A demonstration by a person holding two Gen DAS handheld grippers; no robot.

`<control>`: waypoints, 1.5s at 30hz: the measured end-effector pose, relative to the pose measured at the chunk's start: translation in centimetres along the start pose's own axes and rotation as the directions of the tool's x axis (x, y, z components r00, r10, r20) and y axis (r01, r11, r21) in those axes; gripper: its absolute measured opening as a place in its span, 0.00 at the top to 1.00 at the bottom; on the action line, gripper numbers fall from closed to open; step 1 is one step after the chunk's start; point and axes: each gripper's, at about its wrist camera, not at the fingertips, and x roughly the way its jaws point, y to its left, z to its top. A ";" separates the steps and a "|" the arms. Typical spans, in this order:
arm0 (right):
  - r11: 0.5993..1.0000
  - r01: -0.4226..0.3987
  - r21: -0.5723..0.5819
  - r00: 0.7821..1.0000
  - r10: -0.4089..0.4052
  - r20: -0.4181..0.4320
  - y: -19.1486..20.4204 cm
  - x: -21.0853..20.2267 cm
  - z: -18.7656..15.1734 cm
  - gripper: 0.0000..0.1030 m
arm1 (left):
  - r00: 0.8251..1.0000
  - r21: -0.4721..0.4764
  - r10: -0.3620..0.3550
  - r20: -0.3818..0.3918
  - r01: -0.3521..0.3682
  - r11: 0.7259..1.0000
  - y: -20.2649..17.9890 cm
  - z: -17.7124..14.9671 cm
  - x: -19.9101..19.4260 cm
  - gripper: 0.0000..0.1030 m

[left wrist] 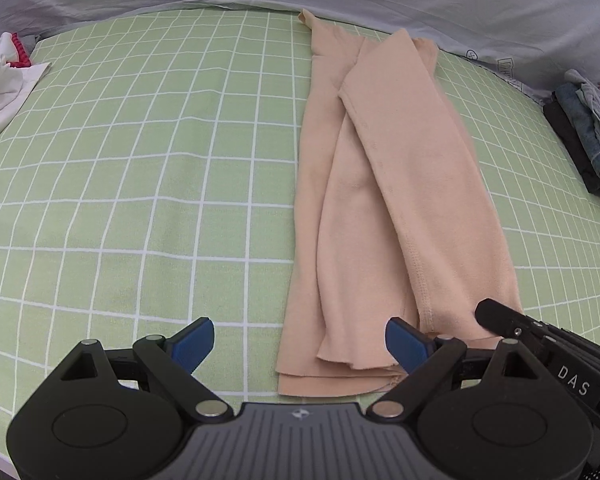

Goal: Fold clothes

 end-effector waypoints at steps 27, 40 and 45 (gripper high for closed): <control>0.971 0.235 -0.042 0.971 -0.236 -0.036 -1.8 2.1 -1.4 0.27 | 0.998 0.044 0.046 -0.036 -0.044 0.998 0.6 -0.9 1.9 0.10; 0.975 0.196 -0.105 0.979 -0.200 -0.026 -1.5 2.1 -1.7 0.56 | 0.999 0.079 -0.024 -0.039 0.027 0.997 -3.0 0.9 5.6 0.50; 0.984 0.151 -0.095 0.988 -0.155 -0.028 -1.5 1.9 -2.1 0.79 | 0.999 0.135 -0.043 -0.028 0.047 0.990 -5.0 0.4 6.2 0.84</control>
